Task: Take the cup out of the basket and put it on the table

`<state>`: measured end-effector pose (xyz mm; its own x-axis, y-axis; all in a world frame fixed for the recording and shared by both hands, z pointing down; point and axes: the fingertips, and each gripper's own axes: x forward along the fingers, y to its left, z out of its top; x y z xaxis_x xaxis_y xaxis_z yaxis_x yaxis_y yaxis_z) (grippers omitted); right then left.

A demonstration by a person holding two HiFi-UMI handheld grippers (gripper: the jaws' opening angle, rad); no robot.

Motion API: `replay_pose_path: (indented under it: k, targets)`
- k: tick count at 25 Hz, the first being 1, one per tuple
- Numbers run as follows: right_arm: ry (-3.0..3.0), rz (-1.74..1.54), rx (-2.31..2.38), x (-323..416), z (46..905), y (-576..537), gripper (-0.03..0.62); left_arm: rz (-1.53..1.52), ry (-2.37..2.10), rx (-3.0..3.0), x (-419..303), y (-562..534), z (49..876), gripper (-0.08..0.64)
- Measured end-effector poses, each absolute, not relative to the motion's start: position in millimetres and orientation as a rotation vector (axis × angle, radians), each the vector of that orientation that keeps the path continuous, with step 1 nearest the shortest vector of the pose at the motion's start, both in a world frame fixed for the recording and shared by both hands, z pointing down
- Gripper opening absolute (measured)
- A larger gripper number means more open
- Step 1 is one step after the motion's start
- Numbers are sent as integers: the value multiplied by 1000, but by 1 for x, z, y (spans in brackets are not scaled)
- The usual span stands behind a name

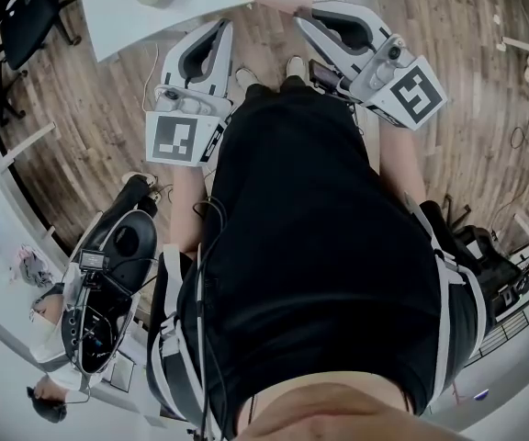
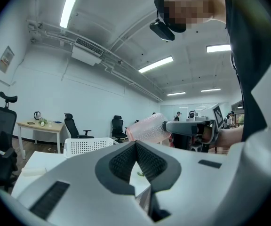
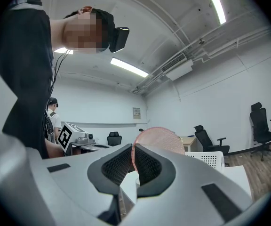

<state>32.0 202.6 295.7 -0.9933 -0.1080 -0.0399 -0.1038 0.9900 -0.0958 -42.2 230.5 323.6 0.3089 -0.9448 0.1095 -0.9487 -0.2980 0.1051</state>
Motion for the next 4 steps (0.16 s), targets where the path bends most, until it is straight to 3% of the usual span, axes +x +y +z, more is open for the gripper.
replay_pose_path:
  k: [4]
  targets:
    - [3097,-151,-180,38,299,195,32,44,-1757,2419,-34,224,324,20]
